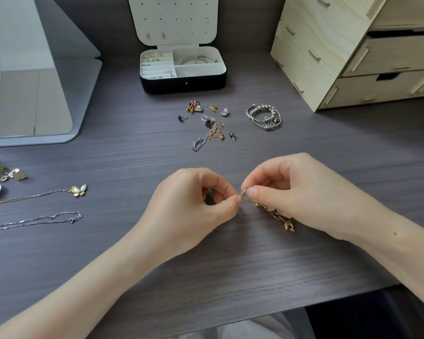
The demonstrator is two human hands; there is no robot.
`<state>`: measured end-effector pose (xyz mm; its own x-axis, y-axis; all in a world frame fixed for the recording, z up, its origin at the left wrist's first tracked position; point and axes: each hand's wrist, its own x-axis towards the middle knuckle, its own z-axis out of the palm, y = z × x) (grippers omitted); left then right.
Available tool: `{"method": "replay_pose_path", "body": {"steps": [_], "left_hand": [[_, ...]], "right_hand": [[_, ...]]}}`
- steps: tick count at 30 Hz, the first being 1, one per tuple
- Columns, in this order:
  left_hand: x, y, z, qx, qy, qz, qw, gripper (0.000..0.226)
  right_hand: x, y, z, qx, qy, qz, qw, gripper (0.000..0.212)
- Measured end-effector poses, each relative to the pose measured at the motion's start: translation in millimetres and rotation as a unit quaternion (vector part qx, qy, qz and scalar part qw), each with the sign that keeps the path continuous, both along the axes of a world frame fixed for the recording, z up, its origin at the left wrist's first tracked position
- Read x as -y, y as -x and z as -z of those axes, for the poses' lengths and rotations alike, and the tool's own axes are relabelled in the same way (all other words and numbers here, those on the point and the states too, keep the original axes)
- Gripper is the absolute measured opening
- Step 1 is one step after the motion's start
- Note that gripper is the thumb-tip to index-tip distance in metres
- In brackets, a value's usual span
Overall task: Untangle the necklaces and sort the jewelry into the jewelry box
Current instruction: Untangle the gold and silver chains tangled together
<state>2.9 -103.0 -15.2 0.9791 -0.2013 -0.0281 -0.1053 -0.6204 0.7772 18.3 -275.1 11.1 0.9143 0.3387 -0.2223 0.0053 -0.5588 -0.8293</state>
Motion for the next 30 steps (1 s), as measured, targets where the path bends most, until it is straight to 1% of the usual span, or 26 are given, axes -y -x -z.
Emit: {"method": "replay_pose_path", "body": {"steps": [3,5,7,10,12,15,17,19,22,26,28,30], "left_hand": [[1,0,1,0.009,-0.009,-0.002,1.000,0.012],[1,0,2,0.016,-0.013,-0.003,1.000,0.011],[1,1,3,0.022,-0.012,-0.004,1.000,0.011],[-1,1,4,0.040,-0.001,-0.004,0.999,0.014],[-2,1,3,0.051,-0.003,-0.006,0.999,0.012],[-3,2,0,0.060,-0.008,-0.017,0.998,0.011],[-3,3,-2,0.042,0.011,-0.027,0.999,0.012],[-2,3,-2,0.021,0.043,-0.027,0.999,0.010],[-1,4,-2,0.000,0.076,-0.027,0.997,0.012],[-2,3,-3,-0.010,0.089,-0.043,0.995,0.016],[-2,2,-4,-0.019,0.103,-0.055,0.993,0.014],[-3,0,-4,-0.025,0.116,-0.067,0.991,0.012]], "right_hand": [[-1,-1,-1,-0.094,-0.104,0.035,0.990,0.017],[1,-3,-2,-0.151,-0.167,0.058,0.973,0.020],[2,-5,-2,-0.190,-0.213,0.075,0.956,0.023],[4,-8,-3,-0.207,-0.234,0.083,0.946,0.024],[6,-8,-2,-0.208,-0.233,0.084,0.946,0.022],[8,-8,-2,-0.191,-0.203,0.069,0.958,0.010],[9,-8,-1,-0.169,-0.158,0.055,0.971,0.015],[10,-7,1,-0.131,-0.098,0.041,0.986,0.019],[10,-6,3,-0.048,-0.010,-0.009,0.999,0.012],[10,-3,4,0.049,0.085,-0.039,0.994,0.005],[9,-2,4,0.074,0.114,-0.041,0.990,0.008],[8,-1,4,0.085,0.119,-0.038,0.989,0.012]]}}
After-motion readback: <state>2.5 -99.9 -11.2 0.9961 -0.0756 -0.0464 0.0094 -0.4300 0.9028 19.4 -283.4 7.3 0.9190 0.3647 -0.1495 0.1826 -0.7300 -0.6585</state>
